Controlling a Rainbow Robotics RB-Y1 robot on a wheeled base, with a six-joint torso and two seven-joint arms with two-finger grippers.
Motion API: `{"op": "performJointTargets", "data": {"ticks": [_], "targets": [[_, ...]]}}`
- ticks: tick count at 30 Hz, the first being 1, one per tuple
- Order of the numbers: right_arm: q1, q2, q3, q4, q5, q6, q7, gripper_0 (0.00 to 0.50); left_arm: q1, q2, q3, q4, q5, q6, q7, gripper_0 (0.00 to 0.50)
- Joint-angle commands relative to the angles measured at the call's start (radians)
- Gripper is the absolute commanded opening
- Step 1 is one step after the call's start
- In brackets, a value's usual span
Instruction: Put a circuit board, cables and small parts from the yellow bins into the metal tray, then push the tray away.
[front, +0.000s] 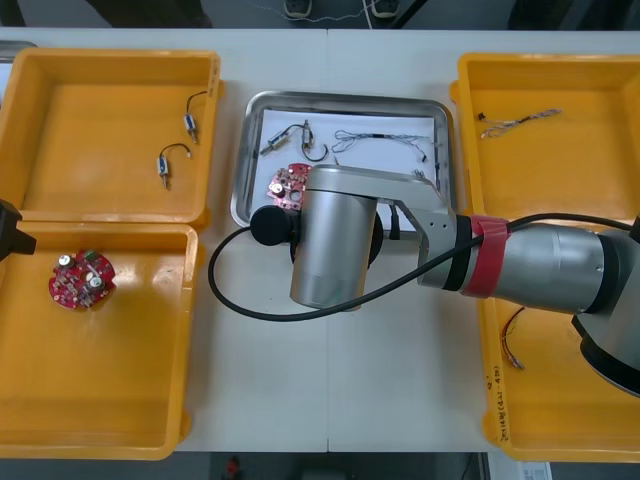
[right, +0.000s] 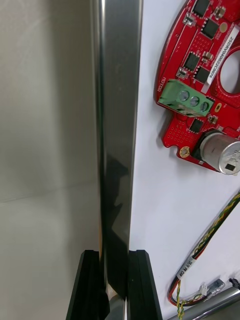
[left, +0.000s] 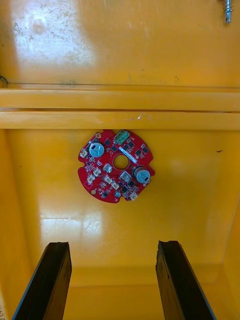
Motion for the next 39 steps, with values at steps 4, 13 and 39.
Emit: {"op": "performJointTargets", "data": {"ticks": [4, 13, 39], "targets": [[-0.052, 0.023, -0.034, -0.006, 0.048, -0.045, 0.028, 0.0, 0.022, 0.047, 0.03, -0.032, -0.007, 0.007, -0.042, 0.5], [-0.052, 0.023, -0.034, 0.006, 0.093, -0.104, 0.042, 0.0, 0.022, 0.047, 0.03, -0.032, -0.007, 0.007, -0.042, 0.5], [-0.104, 0.024, -0.037, 0.185, 0.123, -0.326, 0.067, 0.0, 0.022, 0.047, 0.03, -0.032, -0.007, 0.007, -0.042, 0.5]]}}
